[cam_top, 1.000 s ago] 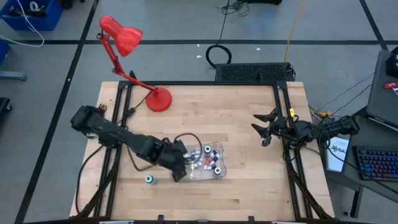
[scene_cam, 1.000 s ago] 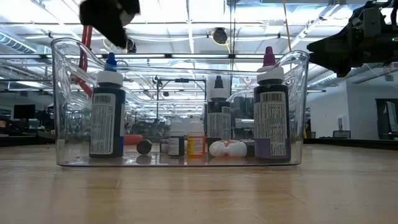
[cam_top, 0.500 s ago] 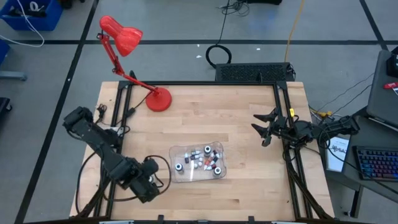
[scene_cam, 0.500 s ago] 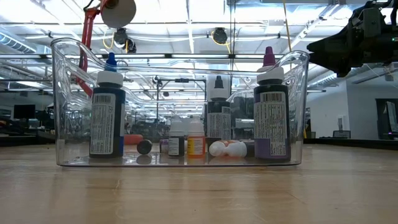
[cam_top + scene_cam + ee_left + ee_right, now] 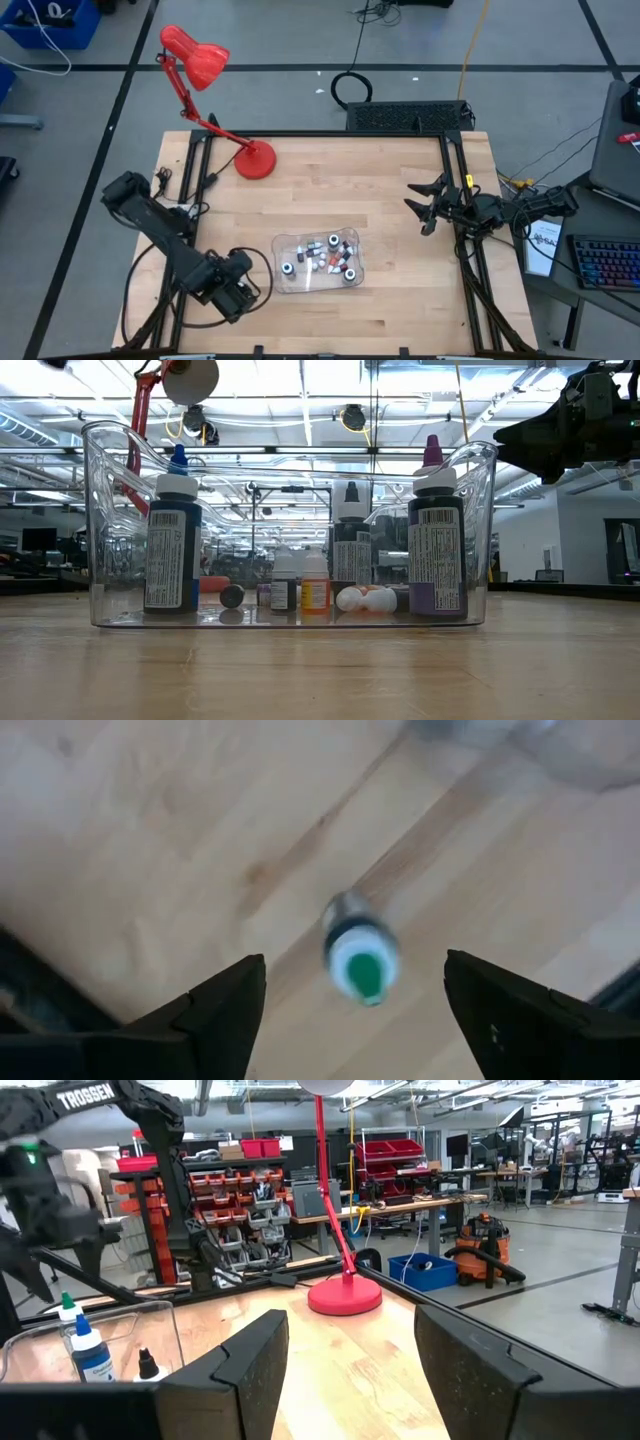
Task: Pick & Place food coloring
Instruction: Put the large green food coloring into the bin
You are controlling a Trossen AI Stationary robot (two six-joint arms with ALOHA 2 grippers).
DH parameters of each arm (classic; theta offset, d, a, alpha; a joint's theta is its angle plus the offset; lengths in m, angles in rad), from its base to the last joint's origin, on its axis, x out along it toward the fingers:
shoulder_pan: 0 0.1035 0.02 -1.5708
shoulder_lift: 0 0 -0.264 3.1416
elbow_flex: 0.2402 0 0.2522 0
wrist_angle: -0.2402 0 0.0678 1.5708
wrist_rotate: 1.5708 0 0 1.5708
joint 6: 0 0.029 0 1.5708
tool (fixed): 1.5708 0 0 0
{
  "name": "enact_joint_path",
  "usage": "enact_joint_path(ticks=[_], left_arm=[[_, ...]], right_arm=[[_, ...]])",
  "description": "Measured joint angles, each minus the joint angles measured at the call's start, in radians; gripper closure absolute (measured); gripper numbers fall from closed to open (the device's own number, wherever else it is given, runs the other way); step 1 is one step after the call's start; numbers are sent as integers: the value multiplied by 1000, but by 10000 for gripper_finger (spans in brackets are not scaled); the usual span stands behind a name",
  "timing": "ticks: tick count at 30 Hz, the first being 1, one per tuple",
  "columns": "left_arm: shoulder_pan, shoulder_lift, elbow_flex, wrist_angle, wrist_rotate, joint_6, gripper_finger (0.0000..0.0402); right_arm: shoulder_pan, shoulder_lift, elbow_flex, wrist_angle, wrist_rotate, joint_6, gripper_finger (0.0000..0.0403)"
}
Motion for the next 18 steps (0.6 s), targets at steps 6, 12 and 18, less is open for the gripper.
enact_joint_path(ticks=[6,12,18], left_arm=[[12,1,-126,121,102,10,92],[22,1,-173,166,124,22,99],[22,1,-178,167,115,44,118]], right_arm=[[0,0,0,0,0,0,195],[0,0,0,0,0,0,197],[0,0,0,0,0,0,195]])
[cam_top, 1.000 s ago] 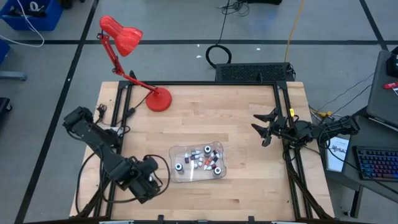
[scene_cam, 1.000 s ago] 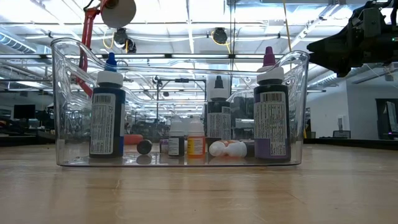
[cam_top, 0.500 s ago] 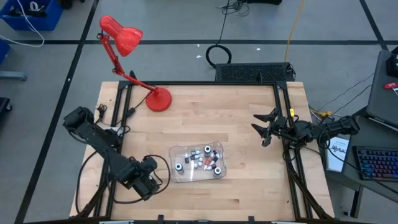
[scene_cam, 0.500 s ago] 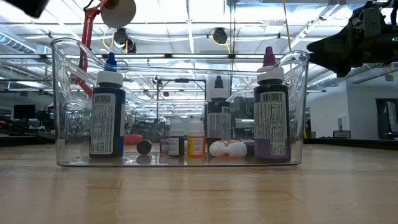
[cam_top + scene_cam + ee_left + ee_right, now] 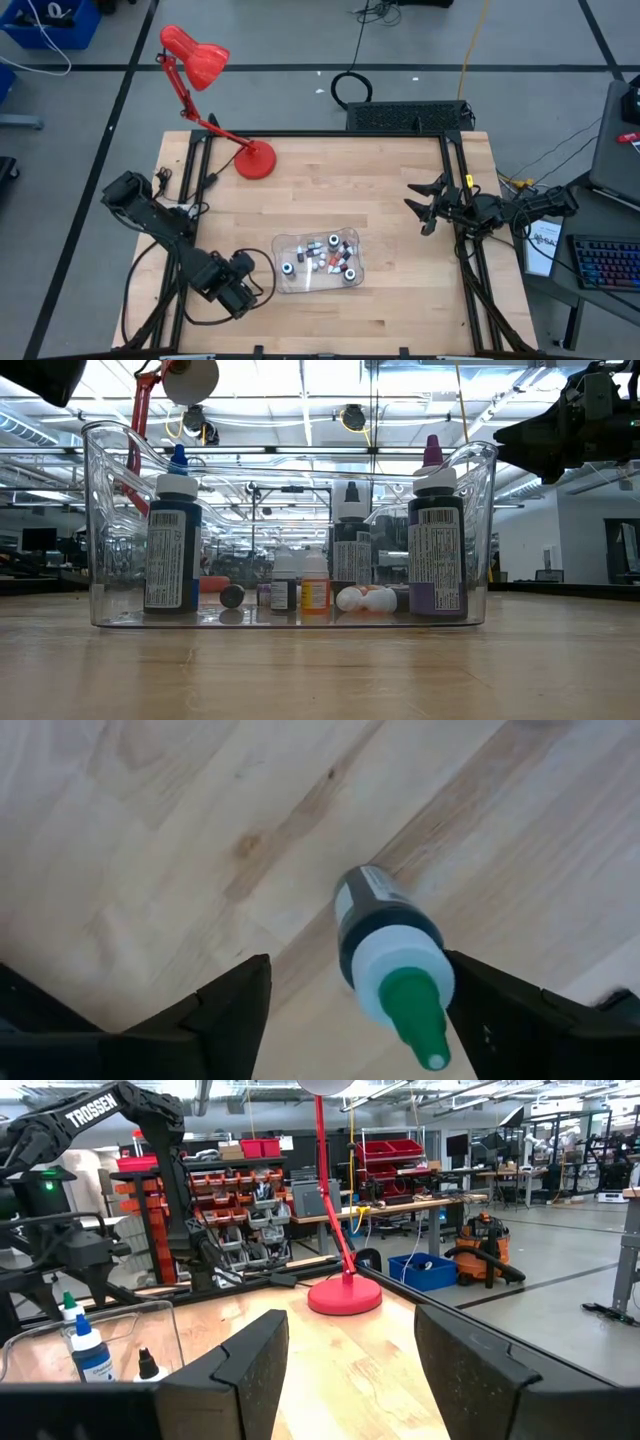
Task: Pick & Place food coloring
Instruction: Put the large green food coloring into the bin
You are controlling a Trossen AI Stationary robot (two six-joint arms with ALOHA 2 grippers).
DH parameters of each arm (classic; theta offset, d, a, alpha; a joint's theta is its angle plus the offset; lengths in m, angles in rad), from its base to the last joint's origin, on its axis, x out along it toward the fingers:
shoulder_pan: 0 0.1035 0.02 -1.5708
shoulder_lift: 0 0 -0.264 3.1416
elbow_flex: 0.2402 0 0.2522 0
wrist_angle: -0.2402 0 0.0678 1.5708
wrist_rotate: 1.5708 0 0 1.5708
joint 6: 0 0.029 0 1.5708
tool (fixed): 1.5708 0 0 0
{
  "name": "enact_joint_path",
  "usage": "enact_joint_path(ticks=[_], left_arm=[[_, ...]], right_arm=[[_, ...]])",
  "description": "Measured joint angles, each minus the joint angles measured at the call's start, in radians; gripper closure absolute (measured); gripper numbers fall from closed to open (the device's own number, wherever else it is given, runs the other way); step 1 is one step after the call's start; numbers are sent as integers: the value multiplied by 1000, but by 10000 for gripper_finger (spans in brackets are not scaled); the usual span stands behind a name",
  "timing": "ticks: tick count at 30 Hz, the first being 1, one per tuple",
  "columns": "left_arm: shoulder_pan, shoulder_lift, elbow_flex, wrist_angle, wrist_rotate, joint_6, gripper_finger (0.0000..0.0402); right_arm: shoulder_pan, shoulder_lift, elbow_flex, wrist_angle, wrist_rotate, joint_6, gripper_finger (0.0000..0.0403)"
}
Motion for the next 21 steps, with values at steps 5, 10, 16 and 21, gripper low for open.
enact_joint_path(ticks=[5,10,16,21], left_arm=[[0,0,0,10,-18,26,145],[0,0,0,65,-17,70,182],[23,0,0,161,33,165,286],[57,-8,24,212,53,256,286]], right_arm=[[0,0,0,0,0,0,197],[0,0,0,0,0,0,195],[0,0,0,0,0,0,195],[0,0,0,0,0,0,197]])
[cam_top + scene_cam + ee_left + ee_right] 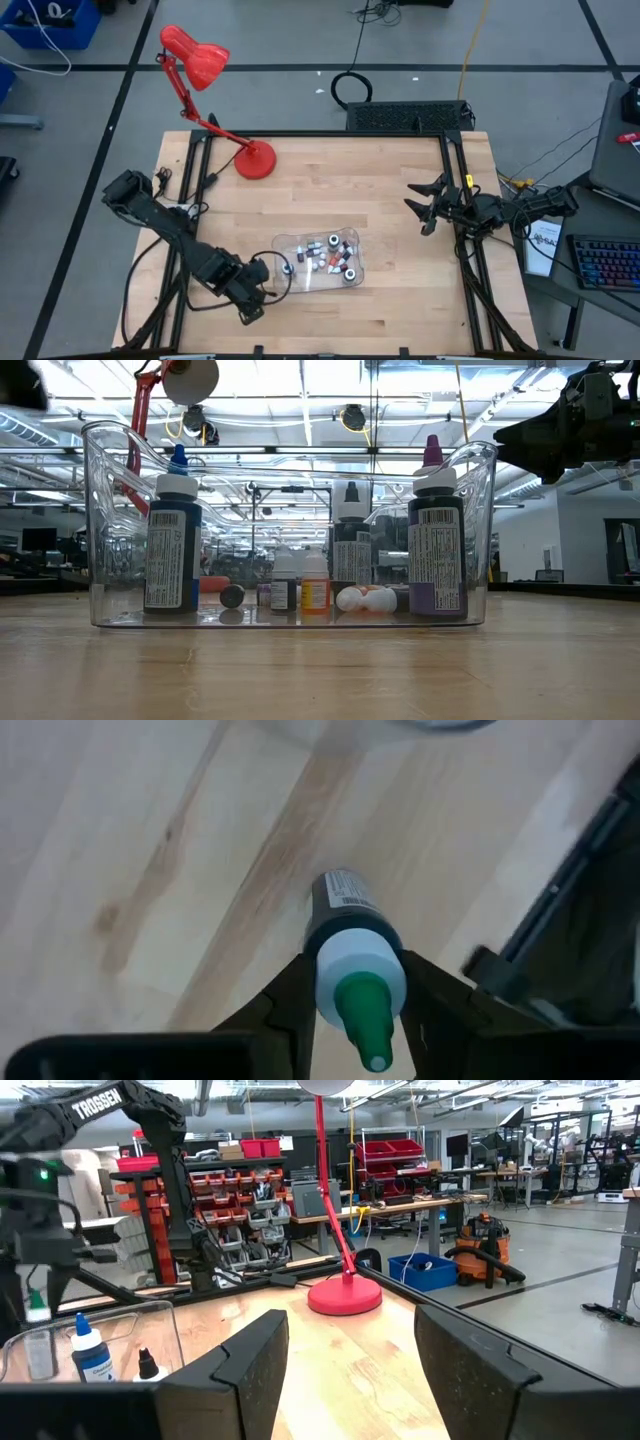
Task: Pick & Place food coloring
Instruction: Put the large green food coloring into the bin
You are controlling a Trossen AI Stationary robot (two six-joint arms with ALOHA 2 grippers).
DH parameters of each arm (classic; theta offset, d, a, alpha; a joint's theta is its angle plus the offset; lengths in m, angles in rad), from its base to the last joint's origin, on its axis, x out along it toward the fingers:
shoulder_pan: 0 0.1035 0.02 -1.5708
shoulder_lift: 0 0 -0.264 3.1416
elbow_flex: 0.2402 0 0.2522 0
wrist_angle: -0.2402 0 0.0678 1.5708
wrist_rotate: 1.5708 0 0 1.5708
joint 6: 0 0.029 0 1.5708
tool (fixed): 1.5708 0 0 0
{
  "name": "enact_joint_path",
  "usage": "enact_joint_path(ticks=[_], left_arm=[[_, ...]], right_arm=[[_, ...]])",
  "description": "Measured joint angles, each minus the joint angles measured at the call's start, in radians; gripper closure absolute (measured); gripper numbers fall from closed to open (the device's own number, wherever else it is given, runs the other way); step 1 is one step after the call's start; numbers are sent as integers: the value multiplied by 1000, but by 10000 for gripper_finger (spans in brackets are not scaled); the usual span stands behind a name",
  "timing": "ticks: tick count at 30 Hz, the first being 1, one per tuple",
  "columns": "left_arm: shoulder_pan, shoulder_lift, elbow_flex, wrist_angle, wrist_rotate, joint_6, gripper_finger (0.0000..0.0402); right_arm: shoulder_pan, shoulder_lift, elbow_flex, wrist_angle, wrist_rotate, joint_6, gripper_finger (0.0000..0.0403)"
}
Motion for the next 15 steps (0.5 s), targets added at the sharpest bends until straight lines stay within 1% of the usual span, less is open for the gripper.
enact_joint_path(ticks=[3,6,8,11,13,15], left_arm=[[15,0,60,-20,1,76,286],[20,0,177,-100,-9,138,286],[19,0,278,-178,-55,187,286],[25,0,425,-251,-157,288,286],[50,2,497,-271,-222,346,286],[94,14,541,-295,-259,404,286]], right_arm=[[0,0,0,0,0,0,196],[0,0,0,0,0,0,195],[0,0,0,0,0,0,196],[0,0,0,0,0,0,197],[0,0,0,0,0,0,197],[0,0,0,0,0,0,195]])
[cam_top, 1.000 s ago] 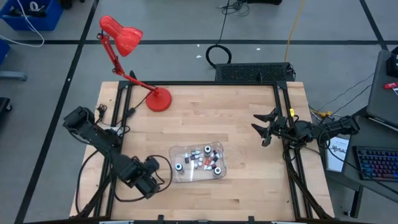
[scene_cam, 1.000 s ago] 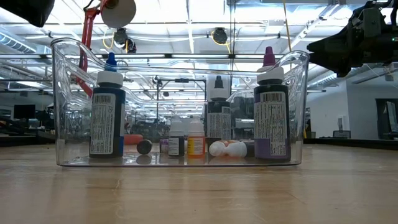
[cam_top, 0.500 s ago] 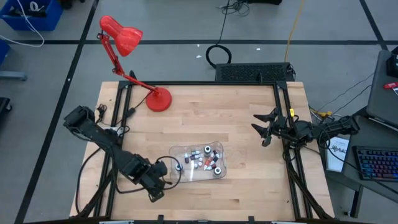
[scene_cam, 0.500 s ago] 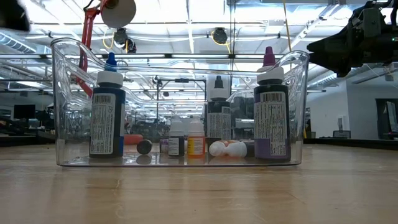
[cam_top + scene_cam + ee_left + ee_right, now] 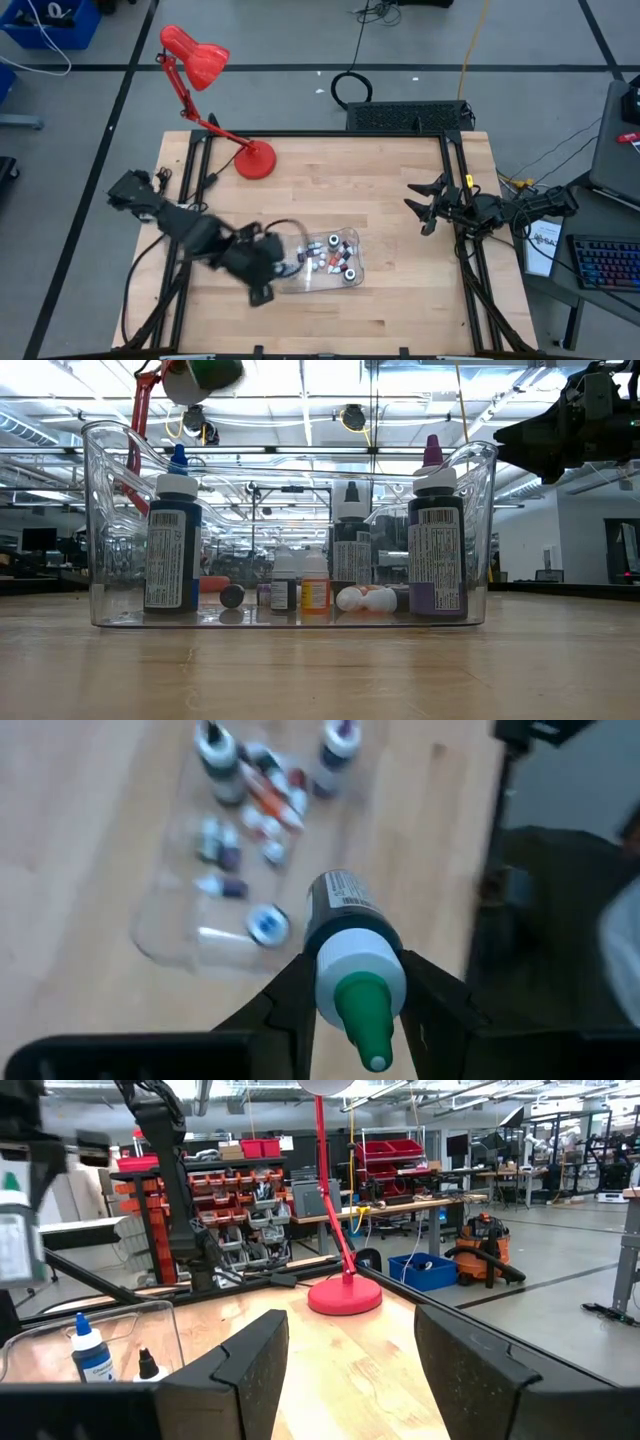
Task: Pick & Place food coloring
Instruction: Put the large green food coloring into the bin
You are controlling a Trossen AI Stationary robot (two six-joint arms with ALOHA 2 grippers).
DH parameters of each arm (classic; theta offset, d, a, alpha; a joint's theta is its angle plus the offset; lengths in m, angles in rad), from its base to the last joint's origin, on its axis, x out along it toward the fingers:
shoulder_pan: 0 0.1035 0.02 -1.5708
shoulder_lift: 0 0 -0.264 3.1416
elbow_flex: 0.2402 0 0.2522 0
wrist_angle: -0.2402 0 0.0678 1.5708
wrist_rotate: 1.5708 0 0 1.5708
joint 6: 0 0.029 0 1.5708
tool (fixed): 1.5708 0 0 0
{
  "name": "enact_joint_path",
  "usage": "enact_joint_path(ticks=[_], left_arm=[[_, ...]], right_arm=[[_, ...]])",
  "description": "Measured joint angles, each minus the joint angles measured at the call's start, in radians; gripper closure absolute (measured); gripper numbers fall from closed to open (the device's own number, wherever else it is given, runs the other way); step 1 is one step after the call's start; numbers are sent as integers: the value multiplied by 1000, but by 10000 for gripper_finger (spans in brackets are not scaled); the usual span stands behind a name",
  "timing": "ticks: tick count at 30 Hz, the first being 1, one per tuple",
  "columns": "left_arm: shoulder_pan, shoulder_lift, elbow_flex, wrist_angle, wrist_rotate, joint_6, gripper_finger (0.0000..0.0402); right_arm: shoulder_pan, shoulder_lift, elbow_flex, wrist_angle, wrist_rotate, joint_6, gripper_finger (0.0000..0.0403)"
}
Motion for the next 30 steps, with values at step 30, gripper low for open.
enact_joint_path(ticks=[30], left_arm=[[257,453,131,-76,235,377,286]], right_arm=[[0,0,0,0,0,0,195]])
